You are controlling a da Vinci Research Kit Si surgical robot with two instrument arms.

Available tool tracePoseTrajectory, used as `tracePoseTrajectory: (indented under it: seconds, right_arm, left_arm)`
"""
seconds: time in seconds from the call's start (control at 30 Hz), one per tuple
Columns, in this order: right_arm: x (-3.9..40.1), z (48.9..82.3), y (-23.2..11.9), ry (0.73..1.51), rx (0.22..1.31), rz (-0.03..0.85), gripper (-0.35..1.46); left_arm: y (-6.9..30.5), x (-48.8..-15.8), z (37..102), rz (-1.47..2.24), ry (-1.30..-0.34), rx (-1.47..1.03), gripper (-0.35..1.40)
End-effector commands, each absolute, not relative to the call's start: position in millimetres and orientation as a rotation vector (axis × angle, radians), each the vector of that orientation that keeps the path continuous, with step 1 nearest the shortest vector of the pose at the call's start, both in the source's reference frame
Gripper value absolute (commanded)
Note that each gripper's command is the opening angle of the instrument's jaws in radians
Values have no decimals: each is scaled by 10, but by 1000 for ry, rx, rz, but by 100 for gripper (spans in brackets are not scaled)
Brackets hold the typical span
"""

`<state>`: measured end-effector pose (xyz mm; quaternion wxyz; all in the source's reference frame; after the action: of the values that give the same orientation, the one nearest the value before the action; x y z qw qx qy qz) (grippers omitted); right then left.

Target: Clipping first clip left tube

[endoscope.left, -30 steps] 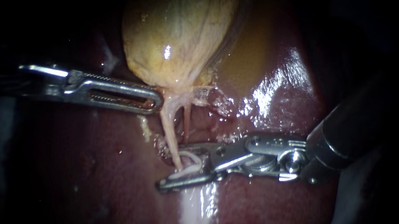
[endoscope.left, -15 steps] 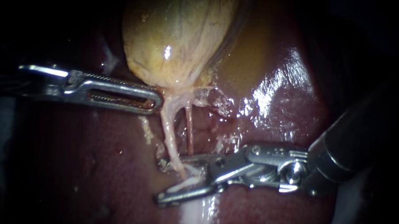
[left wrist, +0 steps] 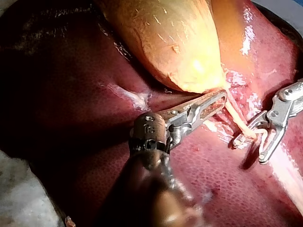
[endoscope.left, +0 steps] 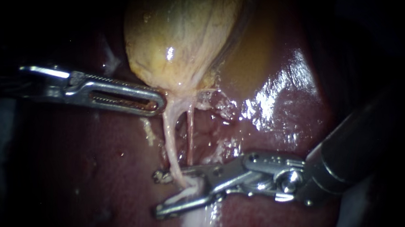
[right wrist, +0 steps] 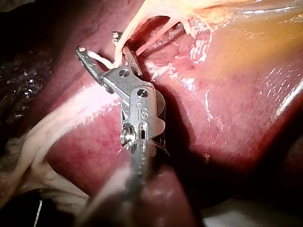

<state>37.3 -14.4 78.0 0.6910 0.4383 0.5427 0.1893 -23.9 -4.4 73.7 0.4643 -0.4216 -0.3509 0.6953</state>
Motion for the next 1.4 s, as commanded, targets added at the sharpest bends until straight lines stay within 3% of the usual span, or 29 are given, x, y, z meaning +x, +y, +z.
tracePoseTrajectory:
  seconds: [0.03,0.37,0.67,0.73,0.93,1.4]
  right_arm:
    - [374,779,-144,1216,978,425,48]
    - [372,782,-137,1212,983,440,34]
    - [364,778,-130,1209,982,465,-16]
    - [363,776,-128,1209,984,466,-35]
    - [360,775,-128,1161,1042,541,-35]
    - [358,778,-129,1142,1045,546,-35]
  left_arm:
    - [-44,-240,738,1708,-862,-1036,-35]
    - [-44,-240,738,1708,-862,-1036,-35]
    - [-44,-240,738,1708,-862,-1036,-35]
    - [-44,-240,738,1708,-862,-1036,-35]
    - [-44,-240,738,1708,-861,-1035,-35]
    - [-44,-240,738,1708,-861,-1035,-35]
